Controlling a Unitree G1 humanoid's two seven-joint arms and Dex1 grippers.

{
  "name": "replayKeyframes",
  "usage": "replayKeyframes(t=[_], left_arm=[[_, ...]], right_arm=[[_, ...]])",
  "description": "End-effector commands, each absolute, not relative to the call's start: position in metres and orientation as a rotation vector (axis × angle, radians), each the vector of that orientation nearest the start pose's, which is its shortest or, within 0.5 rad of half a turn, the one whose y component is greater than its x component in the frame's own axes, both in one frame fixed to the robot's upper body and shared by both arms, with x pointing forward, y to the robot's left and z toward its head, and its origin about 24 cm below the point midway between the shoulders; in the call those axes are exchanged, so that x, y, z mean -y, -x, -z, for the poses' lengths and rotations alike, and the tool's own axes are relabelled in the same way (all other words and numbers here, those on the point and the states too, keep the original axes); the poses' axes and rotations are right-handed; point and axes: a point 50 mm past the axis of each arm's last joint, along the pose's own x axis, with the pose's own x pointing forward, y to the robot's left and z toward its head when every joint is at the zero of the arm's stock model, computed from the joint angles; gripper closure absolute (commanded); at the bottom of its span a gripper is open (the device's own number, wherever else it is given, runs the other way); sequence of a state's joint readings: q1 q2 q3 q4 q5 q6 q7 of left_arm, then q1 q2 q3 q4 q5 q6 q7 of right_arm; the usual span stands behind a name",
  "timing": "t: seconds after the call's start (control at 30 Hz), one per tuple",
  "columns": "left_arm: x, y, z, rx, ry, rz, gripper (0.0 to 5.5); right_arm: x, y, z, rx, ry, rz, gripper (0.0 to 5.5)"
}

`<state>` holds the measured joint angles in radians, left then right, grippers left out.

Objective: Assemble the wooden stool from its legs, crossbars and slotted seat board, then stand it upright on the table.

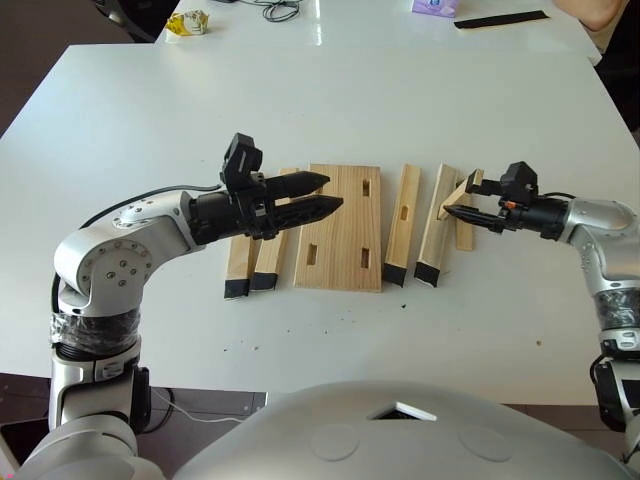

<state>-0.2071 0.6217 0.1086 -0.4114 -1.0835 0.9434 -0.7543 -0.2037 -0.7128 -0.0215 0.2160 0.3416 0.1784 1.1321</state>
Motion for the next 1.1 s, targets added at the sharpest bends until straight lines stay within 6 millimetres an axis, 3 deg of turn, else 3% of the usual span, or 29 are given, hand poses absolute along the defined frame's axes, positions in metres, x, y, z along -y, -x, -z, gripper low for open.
replayKeyframes(t=[0.03,0.37,0.57,0.83,1.1], left_arm=[[-0.163,-0.228,-0.154,-0.283,0.351,1.218,2.35],[-0.163,-0.226,-0.154,-0.269,0.351,1.21,2.35],[-0.164,-0.226,-0.153,-0.269,0.351,1.208,2.35],[-0.162,-0.228,-0.153,-0.269,0.35,1.218,2.35],[-0.161,-0.231,-0.153,-0.279,0.357,1.226,2.35]], right_arm=[[0.254,-0.248,-0.102,-0.306,0.22,-1.032,2.53],[0.236,-0.241,-0.155,-0.158,0.219,-1.074,2.53],[0.224,-0.243,-0.174,-0.081,0.199,-1.087,2.53],[0.193,-0.263,-0.173,0.0,0.124,-1.078,2.53],[0.195,-0.284,-0.167,0.015,0.082,-1.001,2.53]])
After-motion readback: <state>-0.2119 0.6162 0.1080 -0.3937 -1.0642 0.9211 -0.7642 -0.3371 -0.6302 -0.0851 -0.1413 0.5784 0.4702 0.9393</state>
